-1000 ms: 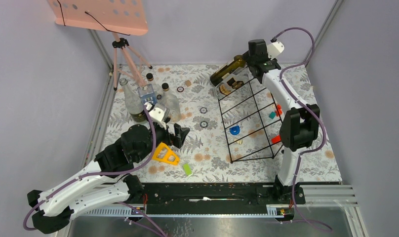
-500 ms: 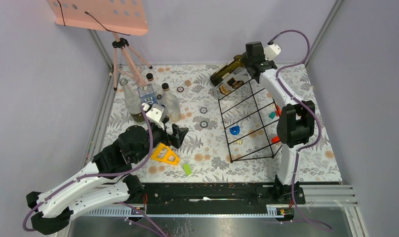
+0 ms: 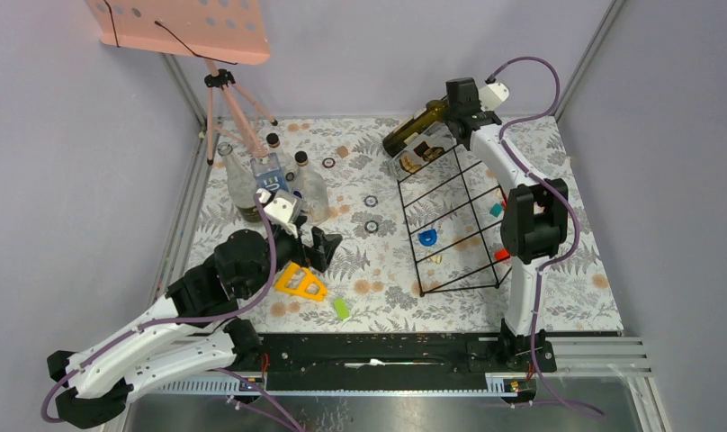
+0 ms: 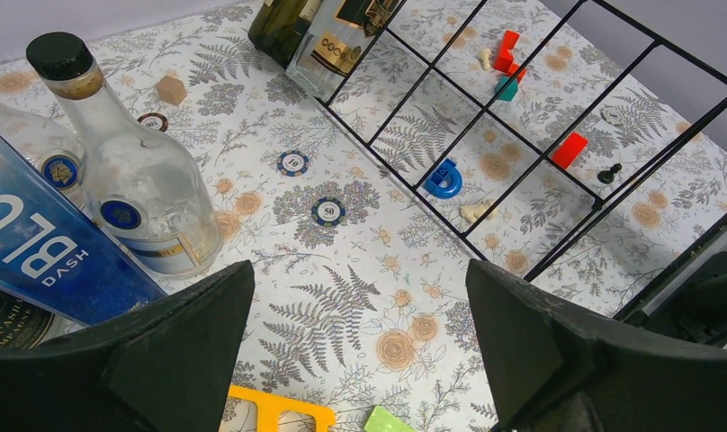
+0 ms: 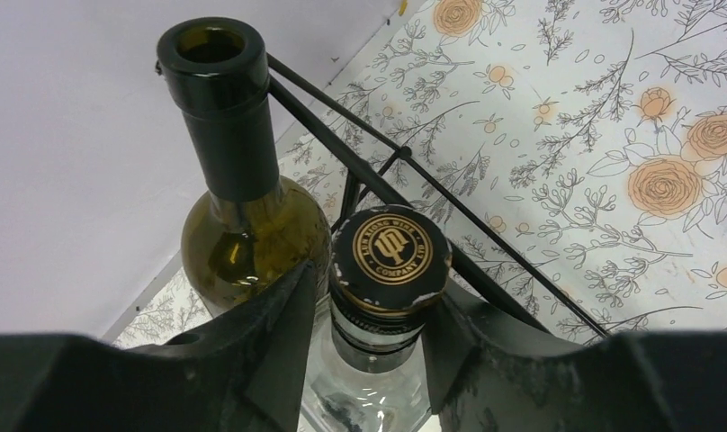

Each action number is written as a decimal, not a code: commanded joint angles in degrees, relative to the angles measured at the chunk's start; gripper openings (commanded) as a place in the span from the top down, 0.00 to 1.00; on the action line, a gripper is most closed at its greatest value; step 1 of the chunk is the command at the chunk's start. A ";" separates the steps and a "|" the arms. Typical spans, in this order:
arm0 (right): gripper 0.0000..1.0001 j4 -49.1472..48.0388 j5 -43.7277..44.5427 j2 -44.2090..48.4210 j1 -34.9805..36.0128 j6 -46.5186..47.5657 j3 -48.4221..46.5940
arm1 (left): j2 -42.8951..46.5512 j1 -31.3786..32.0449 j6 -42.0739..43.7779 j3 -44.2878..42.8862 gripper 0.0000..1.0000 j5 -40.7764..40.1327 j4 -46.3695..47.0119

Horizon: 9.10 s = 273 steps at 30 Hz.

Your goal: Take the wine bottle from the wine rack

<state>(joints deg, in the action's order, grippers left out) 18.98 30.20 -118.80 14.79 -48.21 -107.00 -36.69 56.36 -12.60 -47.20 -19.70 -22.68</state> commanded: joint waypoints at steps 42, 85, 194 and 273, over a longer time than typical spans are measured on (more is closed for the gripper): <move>1.00 -25.30 -5.54 16.81 15.72 34.31 3.27 | -1.19 0.19 -2.49 3.74 0.03 0.35 5.15; 1.00 -30.29 -14.75 52.06 36.90 51.54 43.49 | -5.00 0.21 -1.49 4.38 0.03 -3.64 9.34; 0.00 14.34 -23.65 69.15 22.53 27.78 41.09 | -34.43 4.10 -0.30 -2.62 0.17 -4.67 39.68; 0.00 14.47 -15.70 53.91 21.68 22.32 30.98 | -4.15 -15.27 -1.39 -3.67 0.01 5.59 4.53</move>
<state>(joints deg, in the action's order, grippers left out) 34.00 14.13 -61.65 37.41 -24.53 -71.48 -46.35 40.36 -14.02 -50.87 -15.51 -13.87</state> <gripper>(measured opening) 0.993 0.985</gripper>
